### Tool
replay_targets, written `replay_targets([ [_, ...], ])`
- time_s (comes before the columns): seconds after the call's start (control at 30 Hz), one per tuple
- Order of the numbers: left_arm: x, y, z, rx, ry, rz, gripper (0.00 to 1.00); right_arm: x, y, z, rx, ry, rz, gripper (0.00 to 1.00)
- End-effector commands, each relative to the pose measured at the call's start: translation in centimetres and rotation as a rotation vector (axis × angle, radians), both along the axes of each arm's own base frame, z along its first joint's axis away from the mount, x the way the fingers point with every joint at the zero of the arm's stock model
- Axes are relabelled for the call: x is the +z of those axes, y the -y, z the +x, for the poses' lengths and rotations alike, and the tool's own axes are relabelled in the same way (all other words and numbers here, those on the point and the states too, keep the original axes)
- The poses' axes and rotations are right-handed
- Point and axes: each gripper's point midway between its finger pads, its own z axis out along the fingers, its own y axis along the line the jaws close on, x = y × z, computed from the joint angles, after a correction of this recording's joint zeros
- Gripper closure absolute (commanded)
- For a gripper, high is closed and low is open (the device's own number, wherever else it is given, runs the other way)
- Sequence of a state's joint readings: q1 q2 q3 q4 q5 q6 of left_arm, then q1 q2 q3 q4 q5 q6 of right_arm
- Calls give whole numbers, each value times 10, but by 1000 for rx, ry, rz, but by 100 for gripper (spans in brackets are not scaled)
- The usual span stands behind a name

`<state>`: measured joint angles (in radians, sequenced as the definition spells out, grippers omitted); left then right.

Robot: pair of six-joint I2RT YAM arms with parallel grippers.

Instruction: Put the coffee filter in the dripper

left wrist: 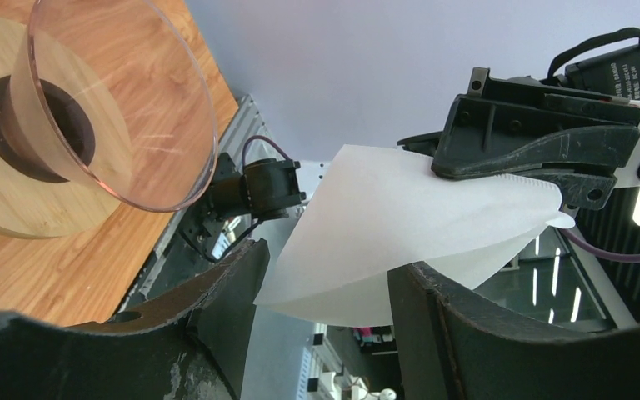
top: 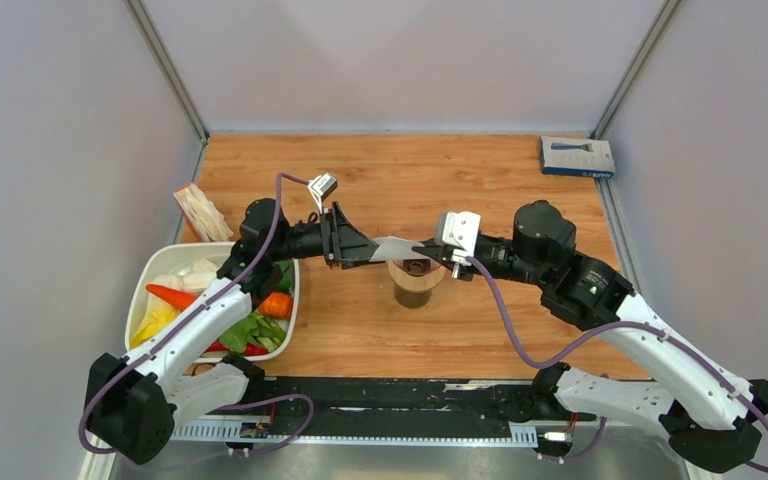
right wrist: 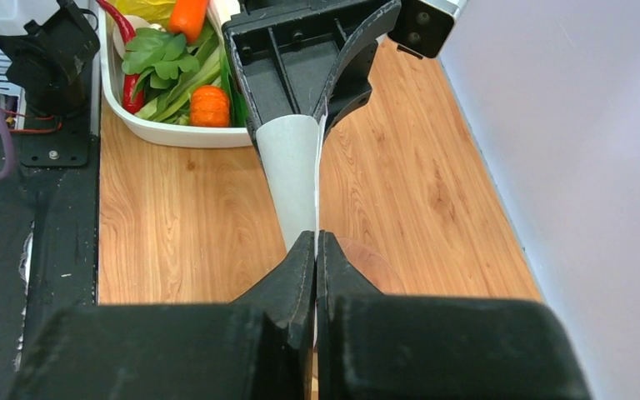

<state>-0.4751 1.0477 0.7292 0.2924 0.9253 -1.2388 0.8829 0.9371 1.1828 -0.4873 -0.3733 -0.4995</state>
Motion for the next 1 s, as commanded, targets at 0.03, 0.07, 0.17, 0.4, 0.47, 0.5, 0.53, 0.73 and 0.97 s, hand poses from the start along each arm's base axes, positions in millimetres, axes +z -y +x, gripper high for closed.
replay_targets([
  [0.03, 8, 0, 2, 3, -11, -47, 35, 20, 2, 6, -45, 55, 86, 100],
  [0.07, 7, 1, 3, 4, -20, -49, 35, 21, 1, 7, -52, 64, 93, 100],
  [0.17, 8, 1, 3, 0, -30, -63, 36, 21, 0, 7, -45, 70, 93, 100],
  [0.4, 21, 1, 0, -14, 8, -97, 47, 21, -5, 2, -9, 65, 103, 100],
  [0.47, 24, 1, -1, -20, 23, -103, 51, 21, -6, -1, 7, 58, 107, 100],
  [0.5, 25, 0, -2, -22, 29, -105, 51, 22, -6, -1, 9, 57, 109, 100],
  [0.53, 27, 0, -3, -27, 39, -110, 53, 23, -5, -2, 9, 53, 111, 100],
  [0.73, 33, -1, -7, -37, 71, -117, 63, 22, -5, -5, 18, 38, 113, 100],
  [0.97, 31, -2, -9, -42, 78, -90, 99, 20, 4, -2, -25, 38, 74, 91],
])
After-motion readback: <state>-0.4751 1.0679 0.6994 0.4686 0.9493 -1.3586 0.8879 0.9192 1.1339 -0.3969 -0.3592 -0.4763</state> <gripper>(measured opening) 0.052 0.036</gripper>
